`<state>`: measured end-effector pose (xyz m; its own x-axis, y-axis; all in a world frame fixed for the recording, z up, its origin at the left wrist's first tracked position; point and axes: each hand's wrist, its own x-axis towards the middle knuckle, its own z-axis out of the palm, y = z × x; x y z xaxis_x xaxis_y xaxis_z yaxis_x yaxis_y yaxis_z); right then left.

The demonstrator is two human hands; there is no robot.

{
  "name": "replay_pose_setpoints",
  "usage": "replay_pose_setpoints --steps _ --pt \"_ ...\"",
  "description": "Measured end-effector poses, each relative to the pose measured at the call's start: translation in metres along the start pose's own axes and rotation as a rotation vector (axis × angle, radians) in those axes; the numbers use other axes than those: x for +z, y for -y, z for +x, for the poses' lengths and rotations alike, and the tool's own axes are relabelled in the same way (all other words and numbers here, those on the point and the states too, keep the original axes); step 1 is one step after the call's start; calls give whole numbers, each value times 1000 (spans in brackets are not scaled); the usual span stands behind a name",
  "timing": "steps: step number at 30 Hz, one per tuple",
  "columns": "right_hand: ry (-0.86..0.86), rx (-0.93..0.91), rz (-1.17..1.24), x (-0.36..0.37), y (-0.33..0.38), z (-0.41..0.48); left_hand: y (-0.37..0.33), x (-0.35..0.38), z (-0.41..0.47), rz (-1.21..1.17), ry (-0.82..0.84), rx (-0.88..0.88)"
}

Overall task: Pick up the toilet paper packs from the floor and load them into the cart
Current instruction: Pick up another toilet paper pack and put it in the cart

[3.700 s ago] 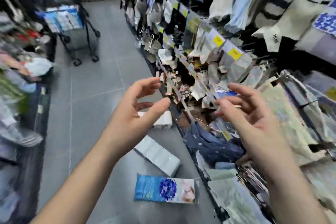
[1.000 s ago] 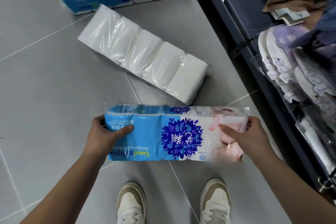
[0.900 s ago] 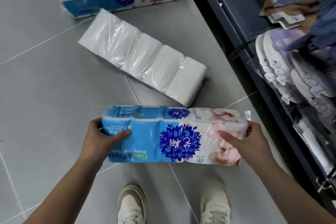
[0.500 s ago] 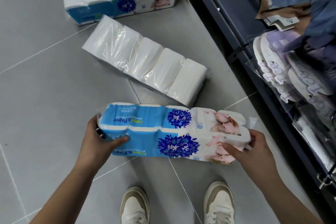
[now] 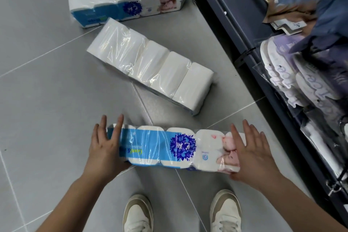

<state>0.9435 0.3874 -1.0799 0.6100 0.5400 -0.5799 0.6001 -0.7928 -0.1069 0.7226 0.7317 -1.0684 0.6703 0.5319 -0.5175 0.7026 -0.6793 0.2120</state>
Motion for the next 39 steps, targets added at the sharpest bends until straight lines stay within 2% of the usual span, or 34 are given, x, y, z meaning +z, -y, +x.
replay_pose_setpoints --steps 2,6,9,18,25,31,39 --pt "58 -42 -24 1 6 1 -2 3 1 89 27 67" --pt "134 -31 -4 -1 9 1 -4 1 3 113 137 42" --pt "159 -27 -2 -3 7 1 -9 -4 7 97 127 44" --pt "133 -44 16 -8 8 -1 -8 -4 4 70 103 50" --pt "22 -71 47 -25 14 1 -15 -19 -9 5 40 18" --pt "-62 -89 63 -95 28 -21 -21 -87 -31 -11 -33 23" --pt "-201 -137 81 -258 53 -84 -50 -244 -85 -40 -147 41"
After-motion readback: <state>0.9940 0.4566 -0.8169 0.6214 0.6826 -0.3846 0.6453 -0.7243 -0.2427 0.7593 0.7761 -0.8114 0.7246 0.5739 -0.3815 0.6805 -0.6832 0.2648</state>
